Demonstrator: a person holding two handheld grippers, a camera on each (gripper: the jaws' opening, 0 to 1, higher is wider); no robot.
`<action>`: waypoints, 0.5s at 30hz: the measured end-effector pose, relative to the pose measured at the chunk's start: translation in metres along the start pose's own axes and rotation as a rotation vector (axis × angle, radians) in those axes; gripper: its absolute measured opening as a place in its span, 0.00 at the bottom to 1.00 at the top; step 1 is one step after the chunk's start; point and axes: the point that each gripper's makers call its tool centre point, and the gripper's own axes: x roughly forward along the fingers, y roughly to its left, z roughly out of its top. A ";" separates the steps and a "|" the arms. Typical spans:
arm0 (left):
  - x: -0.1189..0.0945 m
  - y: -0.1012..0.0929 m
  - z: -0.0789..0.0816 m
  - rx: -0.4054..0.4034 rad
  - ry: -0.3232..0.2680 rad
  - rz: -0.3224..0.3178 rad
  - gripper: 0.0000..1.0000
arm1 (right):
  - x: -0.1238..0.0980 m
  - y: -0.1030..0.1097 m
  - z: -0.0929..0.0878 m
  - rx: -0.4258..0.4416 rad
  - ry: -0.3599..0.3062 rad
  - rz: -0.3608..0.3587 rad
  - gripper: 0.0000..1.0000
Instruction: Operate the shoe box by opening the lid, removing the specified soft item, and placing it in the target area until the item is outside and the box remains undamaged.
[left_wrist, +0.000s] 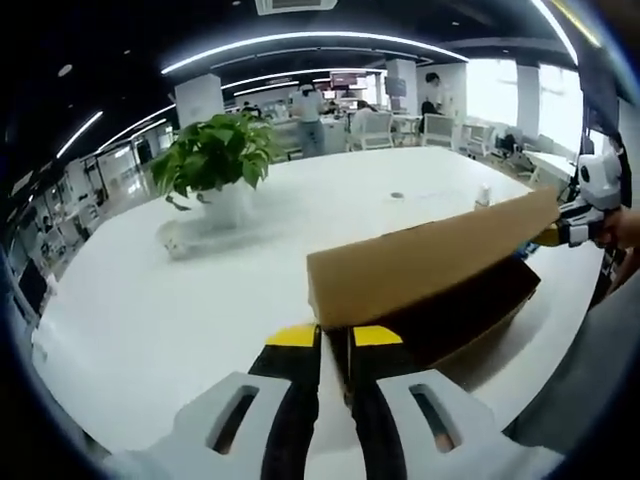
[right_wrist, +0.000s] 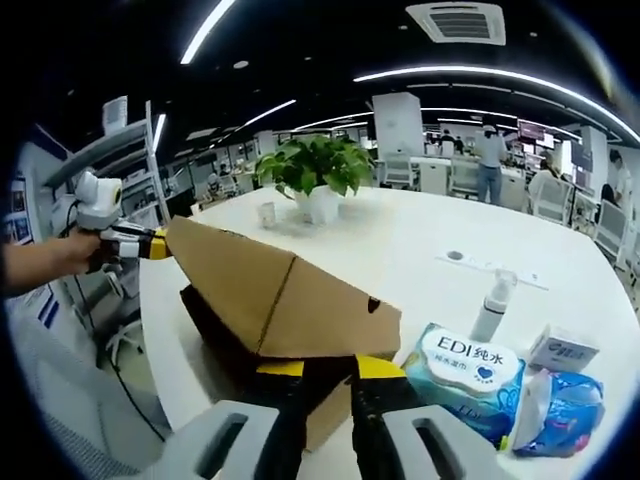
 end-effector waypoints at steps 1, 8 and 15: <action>0.000 0.000 -0.001 0.000 0.002 -0.003 0.10 | 0.000 0.002 -0.001 -0.003 0.000 0.006 0.15; -0.002 -0.002 -0.008 0.007 0.022 -0.015 0.14 | -0.002 0.005 -0.005 -0.002 0.000 0.015 0.17; -0.002 -0.005 -0.016 0.008 0.036 -0.029 0.15 | -0.004 0.012 -0.009 -0.027 0.022 0.056 0.20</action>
